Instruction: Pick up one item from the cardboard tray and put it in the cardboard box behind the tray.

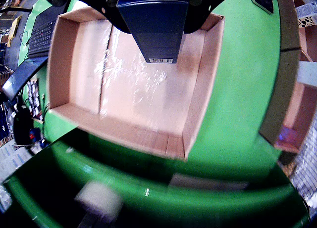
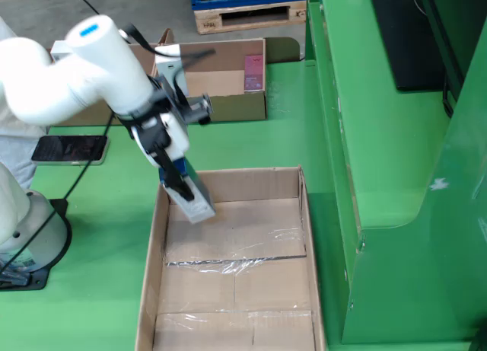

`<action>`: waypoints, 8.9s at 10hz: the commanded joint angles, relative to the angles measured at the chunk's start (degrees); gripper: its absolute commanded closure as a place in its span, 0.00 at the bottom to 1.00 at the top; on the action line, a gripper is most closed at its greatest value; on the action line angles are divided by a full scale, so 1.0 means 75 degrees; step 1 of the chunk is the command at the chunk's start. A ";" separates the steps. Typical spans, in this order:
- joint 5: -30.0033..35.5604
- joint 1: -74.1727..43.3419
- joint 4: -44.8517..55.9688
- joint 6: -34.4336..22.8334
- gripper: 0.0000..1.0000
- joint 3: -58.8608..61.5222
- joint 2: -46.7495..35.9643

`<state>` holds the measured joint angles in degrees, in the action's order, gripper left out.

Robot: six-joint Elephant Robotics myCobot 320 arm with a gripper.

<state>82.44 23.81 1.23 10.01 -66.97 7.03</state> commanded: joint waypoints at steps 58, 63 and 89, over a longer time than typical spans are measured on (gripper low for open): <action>-0.2491 0.9407 0.4481 -0.4221 1.00 0.8930 0.3798; -0.4286 0.9408 -0.0613 -0.6208 1.00 0.8929 0.5711; -0.3712 0.6917 -0.4074 -0.8368 1.00 0.8930 0.8404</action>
<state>55.28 79.10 -28.65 -51.59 -1.58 70.57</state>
